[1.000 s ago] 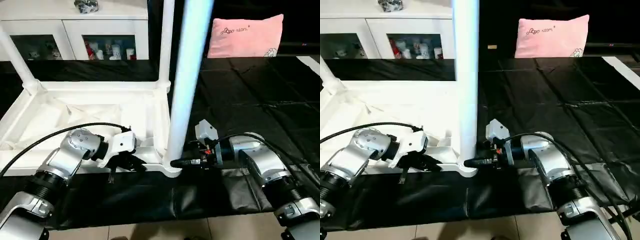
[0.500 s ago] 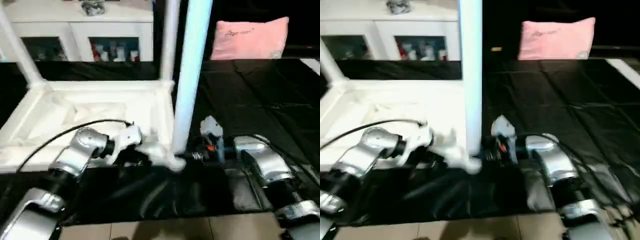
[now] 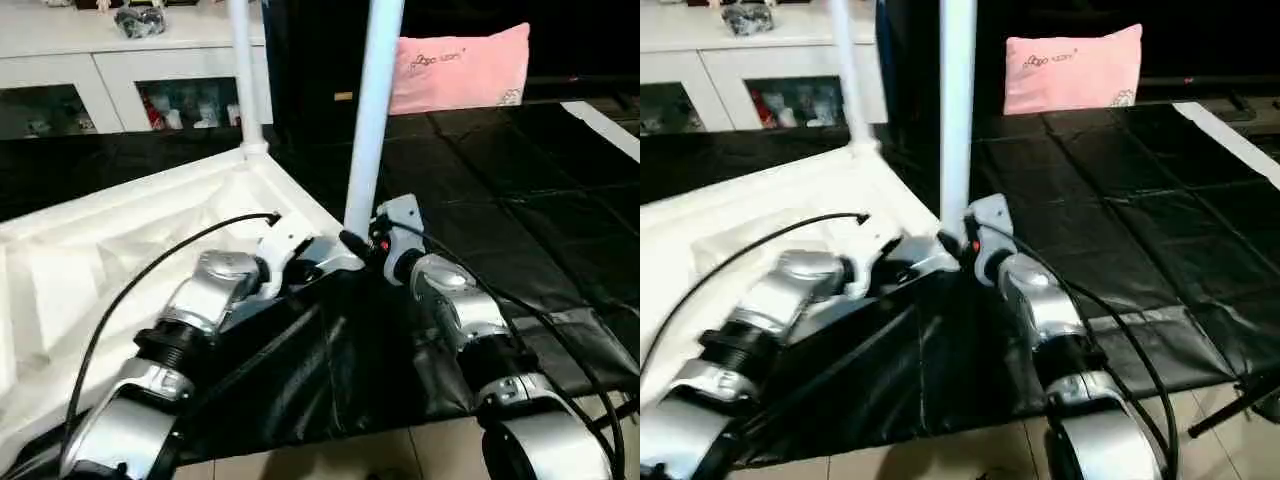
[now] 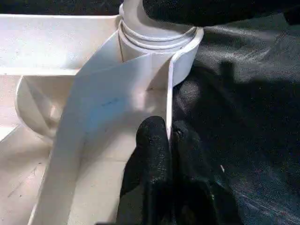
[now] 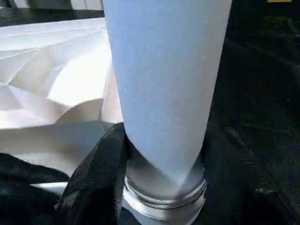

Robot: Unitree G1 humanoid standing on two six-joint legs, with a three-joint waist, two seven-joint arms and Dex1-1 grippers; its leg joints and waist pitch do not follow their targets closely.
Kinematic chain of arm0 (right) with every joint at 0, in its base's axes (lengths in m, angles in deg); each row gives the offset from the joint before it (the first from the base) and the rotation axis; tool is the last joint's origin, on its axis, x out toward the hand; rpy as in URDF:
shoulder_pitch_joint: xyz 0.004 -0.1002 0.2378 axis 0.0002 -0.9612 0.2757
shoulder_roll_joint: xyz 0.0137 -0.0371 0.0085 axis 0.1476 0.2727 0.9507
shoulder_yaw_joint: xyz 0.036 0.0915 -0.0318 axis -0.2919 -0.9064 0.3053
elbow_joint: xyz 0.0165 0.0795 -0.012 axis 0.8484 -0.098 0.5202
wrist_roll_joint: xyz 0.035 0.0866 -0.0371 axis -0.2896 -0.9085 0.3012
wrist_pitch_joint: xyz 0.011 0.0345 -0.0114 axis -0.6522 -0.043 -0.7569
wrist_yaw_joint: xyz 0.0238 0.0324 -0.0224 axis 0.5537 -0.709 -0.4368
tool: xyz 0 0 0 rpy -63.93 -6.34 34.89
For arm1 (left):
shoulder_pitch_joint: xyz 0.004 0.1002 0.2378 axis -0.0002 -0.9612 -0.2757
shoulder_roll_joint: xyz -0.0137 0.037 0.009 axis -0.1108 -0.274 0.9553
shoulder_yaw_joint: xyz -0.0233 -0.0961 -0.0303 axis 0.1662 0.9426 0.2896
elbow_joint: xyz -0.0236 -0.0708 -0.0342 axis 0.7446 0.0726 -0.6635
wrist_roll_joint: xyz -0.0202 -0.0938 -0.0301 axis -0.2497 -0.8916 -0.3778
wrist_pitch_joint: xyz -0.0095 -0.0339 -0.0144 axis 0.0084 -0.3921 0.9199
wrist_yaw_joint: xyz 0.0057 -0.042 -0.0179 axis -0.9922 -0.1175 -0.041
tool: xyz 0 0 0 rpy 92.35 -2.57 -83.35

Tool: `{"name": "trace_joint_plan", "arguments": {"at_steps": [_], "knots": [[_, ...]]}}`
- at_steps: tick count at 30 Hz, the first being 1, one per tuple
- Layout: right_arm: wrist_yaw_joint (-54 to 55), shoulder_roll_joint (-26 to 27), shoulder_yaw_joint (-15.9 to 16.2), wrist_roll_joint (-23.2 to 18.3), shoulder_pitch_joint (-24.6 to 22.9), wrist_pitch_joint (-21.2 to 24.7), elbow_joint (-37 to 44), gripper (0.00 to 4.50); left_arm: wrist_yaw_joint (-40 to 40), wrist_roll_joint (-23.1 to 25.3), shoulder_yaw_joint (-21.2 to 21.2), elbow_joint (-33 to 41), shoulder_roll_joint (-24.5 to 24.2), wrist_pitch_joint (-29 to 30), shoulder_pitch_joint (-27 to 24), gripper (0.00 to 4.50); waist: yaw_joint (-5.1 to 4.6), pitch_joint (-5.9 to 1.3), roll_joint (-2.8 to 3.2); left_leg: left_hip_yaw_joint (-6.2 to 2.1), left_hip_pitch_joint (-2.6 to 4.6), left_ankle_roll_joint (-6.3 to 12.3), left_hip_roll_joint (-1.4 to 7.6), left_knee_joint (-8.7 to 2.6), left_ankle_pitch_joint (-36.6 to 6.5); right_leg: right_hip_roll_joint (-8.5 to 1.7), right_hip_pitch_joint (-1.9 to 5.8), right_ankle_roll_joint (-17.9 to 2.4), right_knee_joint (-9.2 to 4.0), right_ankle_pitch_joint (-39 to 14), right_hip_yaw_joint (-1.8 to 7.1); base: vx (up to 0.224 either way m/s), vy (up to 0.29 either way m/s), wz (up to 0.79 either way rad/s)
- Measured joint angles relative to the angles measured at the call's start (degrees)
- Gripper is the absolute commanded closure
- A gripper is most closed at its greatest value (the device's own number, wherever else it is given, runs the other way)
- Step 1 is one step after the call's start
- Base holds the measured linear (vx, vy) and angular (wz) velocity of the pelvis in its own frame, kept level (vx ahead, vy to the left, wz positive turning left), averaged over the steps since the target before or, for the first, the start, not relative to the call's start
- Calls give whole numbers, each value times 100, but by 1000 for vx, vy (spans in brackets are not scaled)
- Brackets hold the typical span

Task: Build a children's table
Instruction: Rotate leg to tighten

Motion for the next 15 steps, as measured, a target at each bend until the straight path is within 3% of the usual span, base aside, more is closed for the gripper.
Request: {"name": "trace_joint_plan", "arguments": {"at_steps": [2,10,15], "knots": [[-64,7,-65,-106,-5,2,23,179,-13,27,-22,0,-61,-51,-1,450,2,1,-4,0,-1,1,1,-1,1,0,-1,-1,-2,1,-1,0,0,0],[-1046,-236,-196,-473,-450,62,289,117,-641,83,-122,30,-511,-523,-33,450,-40,15,-26,0,-38,1,20,-16,2,24,-39,-9,-16,5,-5,0,0,0],[-2199,-913,194,-506,-780,-59,836,75,-1416,-23,-173,102,-1080,-1247,-238,450,0,15,-26,3,-106,41,41,-18,25,39,-106,-22,-18,0,-16,0,0,0]]}}
